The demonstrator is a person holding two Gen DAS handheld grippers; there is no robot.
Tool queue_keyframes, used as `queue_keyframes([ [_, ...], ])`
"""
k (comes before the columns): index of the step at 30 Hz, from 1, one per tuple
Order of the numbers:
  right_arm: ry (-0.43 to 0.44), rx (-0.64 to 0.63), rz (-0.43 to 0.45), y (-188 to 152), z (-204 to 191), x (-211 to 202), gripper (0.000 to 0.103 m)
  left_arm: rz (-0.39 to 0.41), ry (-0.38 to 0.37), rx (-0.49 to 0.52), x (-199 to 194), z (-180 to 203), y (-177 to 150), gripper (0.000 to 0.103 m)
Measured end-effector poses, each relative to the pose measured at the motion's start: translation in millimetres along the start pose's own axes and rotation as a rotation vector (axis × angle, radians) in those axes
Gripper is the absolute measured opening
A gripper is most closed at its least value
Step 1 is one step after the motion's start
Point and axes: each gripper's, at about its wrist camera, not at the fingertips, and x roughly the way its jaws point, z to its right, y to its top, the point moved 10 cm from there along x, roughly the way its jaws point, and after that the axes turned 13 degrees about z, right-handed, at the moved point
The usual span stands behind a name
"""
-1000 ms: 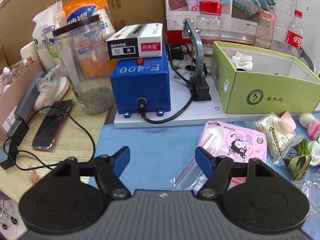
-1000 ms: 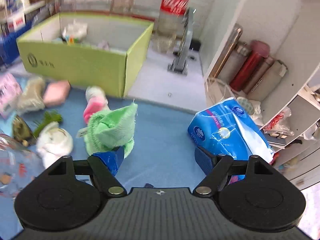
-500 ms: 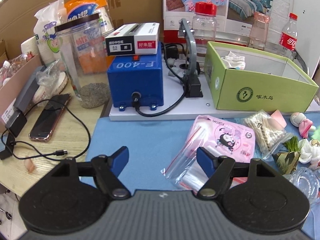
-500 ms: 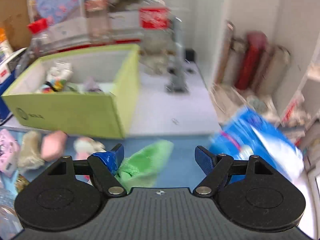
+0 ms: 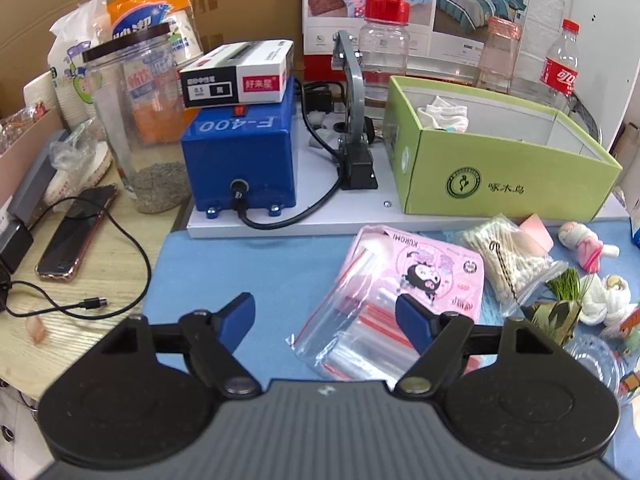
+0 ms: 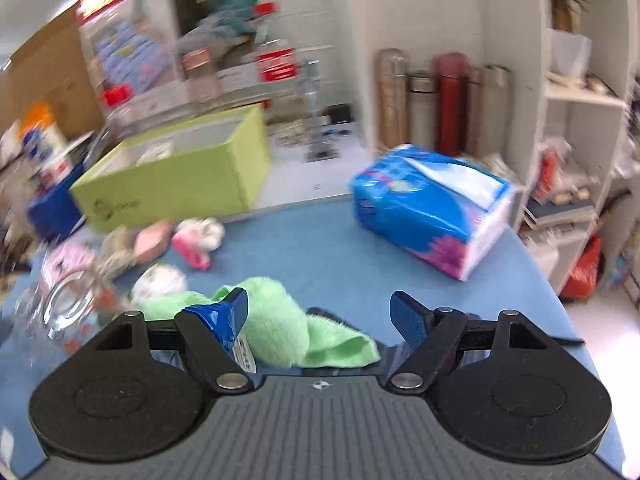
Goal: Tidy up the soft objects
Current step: 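Grasp the green towel with right gripper while left gripper approaches the clear zip bags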
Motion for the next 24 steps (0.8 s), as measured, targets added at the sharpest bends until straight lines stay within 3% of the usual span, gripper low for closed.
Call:
queue_keyframes([
  [6,0.057,-0.329,-0.107,-34.6,-33.1,18.8,0.064,-0.024,0.016,0.011,-6.4,-5.5,-7.7,0.080],
  [10,0.094,-0.418,-0.122,-38.3,-37.6,43.5,0.064,-0.035,0.024,0.033,-6.8,-4.6,-11.3,0.085],
  [13,0.113,-0.376,-0.132,-34.1,-37.0,67.8,0.065,-0.040,0.033,0.033,-4.9,-3.1,-14.2,0.091],
  [17,0.051,-0.099,-0.118,-23.7,-15.9,88.8,0.065,-0.065,0.006,0.006,0.2,4.7,-17.5,0.093],
  [19,0.043,-0.028,-0.109,-26.4,-12.0,91.5,0.067,-0.084,-0.039,-0.018,3.3,15.0,-20.9,0.093],
  [22,0.039,-0.092,-0.073,-32.3,-21.1,87.4,0.067,-0.114,-0.072,0.016,8.7,31.0,-34.0,0.093],
  [24,0.035,-0.112,-0.049,-35.4,-24.1,84.1,0.067,-0.134,-0.012,0.002,13.5,28.4,-41.3,0.093],
])
